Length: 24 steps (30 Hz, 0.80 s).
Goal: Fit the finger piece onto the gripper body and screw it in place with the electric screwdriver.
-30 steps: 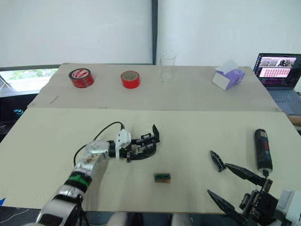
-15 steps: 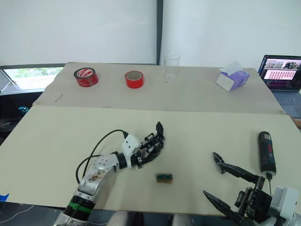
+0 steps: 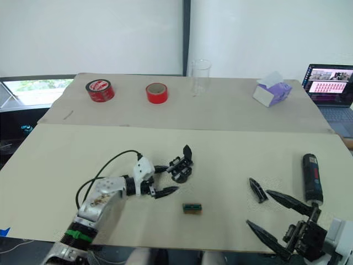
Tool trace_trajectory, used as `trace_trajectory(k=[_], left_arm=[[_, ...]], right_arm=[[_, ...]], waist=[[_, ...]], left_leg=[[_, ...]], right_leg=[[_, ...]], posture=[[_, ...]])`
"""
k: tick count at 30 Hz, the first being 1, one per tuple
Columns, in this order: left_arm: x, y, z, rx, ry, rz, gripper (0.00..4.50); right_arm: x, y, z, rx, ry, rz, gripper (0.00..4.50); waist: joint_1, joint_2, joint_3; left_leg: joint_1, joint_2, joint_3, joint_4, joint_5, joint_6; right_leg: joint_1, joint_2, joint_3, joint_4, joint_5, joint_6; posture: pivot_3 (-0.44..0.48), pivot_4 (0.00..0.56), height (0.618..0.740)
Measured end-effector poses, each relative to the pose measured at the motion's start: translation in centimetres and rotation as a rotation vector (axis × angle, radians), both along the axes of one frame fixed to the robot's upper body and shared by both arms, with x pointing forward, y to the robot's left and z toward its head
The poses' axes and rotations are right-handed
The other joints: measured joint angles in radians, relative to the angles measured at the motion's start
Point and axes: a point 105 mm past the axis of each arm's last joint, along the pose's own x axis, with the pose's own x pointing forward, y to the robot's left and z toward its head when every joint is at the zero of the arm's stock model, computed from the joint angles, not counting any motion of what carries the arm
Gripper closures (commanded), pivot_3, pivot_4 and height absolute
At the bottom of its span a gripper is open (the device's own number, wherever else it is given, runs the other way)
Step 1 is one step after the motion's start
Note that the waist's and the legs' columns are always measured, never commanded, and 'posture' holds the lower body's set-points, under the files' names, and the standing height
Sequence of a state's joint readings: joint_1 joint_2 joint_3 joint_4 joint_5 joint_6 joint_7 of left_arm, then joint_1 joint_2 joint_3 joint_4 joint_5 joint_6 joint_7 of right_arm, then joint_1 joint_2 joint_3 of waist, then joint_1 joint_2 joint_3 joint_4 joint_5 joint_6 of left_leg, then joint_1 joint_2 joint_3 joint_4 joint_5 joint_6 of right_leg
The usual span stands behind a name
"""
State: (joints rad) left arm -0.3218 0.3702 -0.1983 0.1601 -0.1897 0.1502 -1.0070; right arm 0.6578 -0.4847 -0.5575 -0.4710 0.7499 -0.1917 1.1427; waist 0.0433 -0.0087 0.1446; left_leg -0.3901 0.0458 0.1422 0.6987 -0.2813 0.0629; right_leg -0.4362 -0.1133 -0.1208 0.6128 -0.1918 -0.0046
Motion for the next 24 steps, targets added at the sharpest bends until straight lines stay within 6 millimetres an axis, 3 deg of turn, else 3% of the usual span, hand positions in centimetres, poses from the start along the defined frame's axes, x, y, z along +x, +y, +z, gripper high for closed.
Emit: trace_trajectory(k=[5,11,16,19,22,24], left_arm=[[1.4,0.5,0.3,0.008,-0.011,-0.133,0.06],[2.5,-2.3,1.1,-0.017,-0.028,-0.342,0.06],[2.7,-3.6,0.4,0.014,-0.023,-0.418,0.06],[2.8,-3.7,0.2,0.036,-0.041,-0.436,0.86],[2.9,-3.5,0.2,0.029,-0.069,-0.431,2.17],[2.8,-3.4,0.1,0.025,-0.09,-0.431,2.16]], right_arm=[[-0.4,-0.3,-0.4,0.0,0.024,-0.062,0.0],[-0.8,0.0,-0.4,-0.003,0.032,-0.077,0.0],[-1.3,0.2,-0.4,-0.007,0.052,-0.078,0.0],[-1.5,0.4,-0.5,-0.012,0.058,-0.07,0.0],[-1.6,0.4,-0.4,-0.014,0.061,-0.067,0.0],[-1.6,0.4,-0.4,-0.015,0.059,-0.065,0.0]], waist=[[-0.001,0.0,0.0],[-0.003,-0.001,0.0],[-0.009,-0.001,0.001],[-0.009,-0.001,0.001],[-0.011,-0.001,0.001],[-0.013,-0.001,0.001]], left_leg=[[-0.001,0.0,0.0,0.0,0.0,0.001],[-0.002,-0.001,0.0,0.001,0.0,0.001],[-0.002,-0.001,0.0,0.001,0.0,0.001],[-0.002,-0.001,0.0,0.002,0.0,0.001],[-0.002,-0.001,0.0,0.001,0.0,0.001],[-0.002,-0.001,0.0,0.001,0.0,0.001]], right_leg=[[0.0,0.0,0.0,-0.001,0.0,0.0],[0.0,0.0,0.0,-0.001,0.0,0.001],[0.0,0.001,0.0,0.0,0.0,0.001],[0.0,0.001,0.0,0.0,0.0,0.001],[0.0,0.001,0.0,0.0,0.0,0.001],[0.0,0.001,0.0,0.0,0.0,0.001]], posture=[[0.0,0.15,0.74],[0.0,0.15,0.74],[0.0,0.15,0.74],[0.0,0.15,0.74],[0.0,0.15,0.74],[0.0,0.15,0.74]])
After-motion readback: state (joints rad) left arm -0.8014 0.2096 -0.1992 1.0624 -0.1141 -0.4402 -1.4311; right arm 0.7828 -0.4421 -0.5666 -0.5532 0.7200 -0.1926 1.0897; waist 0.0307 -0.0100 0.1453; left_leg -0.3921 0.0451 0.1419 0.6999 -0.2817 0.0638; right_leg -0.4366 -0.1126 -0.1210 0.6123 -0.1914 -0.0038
